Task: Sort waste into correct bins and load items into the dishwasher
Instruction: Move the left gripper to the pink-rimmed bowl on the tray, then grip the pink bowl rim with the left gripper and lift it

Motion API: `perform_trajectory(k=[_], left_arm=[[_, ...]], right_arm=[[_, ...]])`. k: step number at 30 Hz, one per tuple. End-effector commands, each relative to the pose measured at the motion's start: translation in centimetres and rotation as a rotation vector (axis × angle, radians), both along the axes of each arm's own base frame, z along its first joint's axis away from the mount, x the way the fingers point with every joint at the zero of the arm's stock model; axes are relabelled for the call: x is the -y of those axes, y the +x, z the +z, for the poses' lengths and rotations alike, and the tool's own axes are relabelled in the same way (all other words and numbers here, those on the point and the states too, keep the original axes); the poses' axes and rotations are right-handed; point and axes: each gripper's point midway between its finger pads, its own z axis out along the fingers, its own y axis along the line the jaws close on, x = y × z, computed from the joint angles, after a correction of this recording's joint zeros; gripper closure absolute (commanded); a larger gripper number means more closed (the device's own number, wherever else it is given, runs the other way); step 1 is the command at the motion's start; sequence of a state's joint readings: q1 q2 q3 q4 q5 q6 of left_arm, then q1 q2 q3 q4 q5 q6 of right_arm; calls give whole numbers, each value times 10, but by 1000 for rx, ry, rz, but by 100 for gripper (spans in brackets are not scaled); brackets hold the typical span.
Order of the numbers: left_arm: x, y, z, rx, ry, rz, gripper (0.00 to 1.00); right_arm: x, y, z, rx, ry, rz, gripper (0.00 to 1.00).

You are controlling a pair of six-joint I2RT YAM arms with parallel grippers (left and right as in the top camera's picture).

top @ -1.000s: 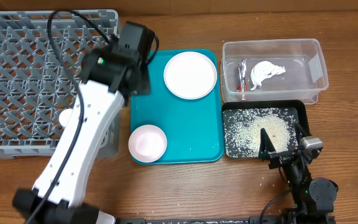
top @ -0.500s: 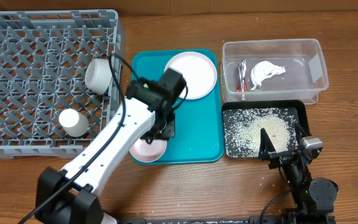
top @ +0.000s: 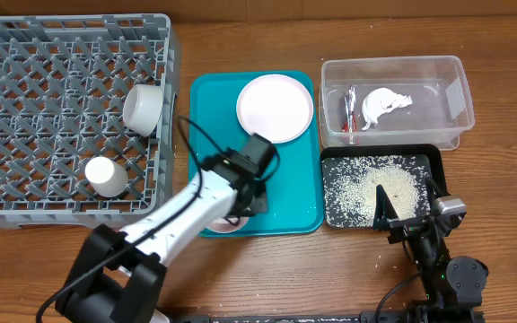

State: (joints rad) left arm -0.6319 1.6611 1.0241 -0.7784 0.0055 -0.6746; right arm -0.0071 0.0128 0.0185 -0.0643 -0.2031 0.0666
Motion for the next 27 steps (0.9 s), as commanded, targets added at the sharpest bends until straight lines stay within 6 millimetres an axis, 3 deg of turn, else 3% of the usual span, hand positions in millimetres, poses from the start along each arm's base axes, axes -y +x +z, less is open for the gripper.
perform_trajectory(k=[1, 4, 7, 11, 13, 16, 21, 24, 27], left_arm=[[29, -14, 0, -5, -53, -79, 96], [34, -15, 7, -1, -51, -108, 96], [16, -8, 26, -9, 34, -78, 93], [-23, 9, 68, 23, 201, -21, 66], [-32, 14, 75, 30, 223, -23, 56], [-42, 14, 66, 9, 241, -51, 52], [-62, 6, 33, -35, 256, -8, 46], [-68, 7, 17, -57, 208, 27, 59], [-78, 4, 7, -73, 211, 48, 63]], right_arm=[[2, 0, -2, 5, -4, -7, 0], [2, 0, -2, 5, -4, -7, 1], [2, 0, -2, 5, -4, -7, 1], [2, 0, -2, 5, -4, -7, 0], [2, 0, -2, 5, -4, -7, 0], [2, 0, -2, 5, -4, -7, 1], [2, 0, -2, 5, -4, -7, 0], [2, 0, -2, 5, -4, -7, 0], [2, 0, -2, 5, -4, -7, 0]])
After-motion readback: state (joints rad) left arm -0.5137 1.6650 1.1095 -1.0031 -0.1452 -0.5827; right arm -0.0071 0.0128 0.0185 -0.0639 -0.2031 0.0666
